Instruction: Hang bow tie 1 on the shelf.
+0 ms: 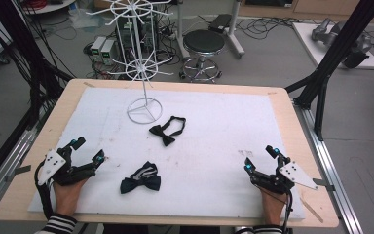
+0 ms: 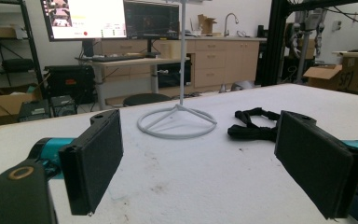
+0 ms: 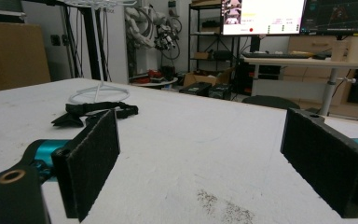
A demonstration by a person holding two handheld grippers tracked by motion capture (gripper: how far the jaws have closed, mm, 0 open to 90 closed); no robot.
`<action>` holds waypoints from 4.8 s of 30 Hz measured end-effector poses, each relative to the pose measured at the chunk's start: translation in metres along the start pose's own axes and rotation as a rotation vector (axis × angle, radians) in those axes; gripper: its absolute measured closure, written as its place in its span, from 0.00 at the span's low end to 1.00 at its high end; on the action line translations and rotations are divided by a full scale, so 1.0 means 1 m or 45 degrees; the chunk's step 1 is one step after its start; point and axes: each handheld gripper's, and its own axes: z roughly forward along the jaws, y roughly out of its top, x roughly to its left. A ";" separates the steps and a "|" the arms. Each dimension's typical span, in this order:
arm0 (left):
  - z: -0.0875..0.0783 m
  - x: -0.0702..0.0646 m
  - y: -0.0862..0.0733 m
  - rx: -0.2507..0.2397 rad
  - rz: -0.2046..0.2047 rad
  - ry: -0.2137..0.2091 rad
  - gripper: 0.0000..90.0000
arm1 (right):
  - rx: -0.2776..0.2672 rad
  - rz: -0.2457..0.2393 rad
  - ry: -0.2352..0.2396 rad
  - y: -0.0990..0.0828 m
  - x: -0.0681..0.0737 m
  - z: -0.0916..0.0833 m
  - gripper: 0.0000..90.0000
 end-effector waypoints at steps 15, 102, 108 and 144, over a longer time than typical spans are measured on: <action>0.001 0.001 0.000 0.005 -0.015 0.000 0.18 | -0.001 0.000 0.003 0.000 0.000 0.000 0.12; 0.071 -0.100 0.108 0.893 0.600 -0.889 0.20 | -0.012 0.002 0.003 0.000 -0.001 -0.001 0.12; 0.075 -0.111 0.103 0.956 0.634 -0.913 0.21 | -0.012 0.003 0.002 0.000 -0.001 -0.001 0.12; 0.097 -0.133 0.064 1.348 0.777 -0.958 0.40 | -0.013 0.004 0.001 0.000 -0.001 -0.001 0.12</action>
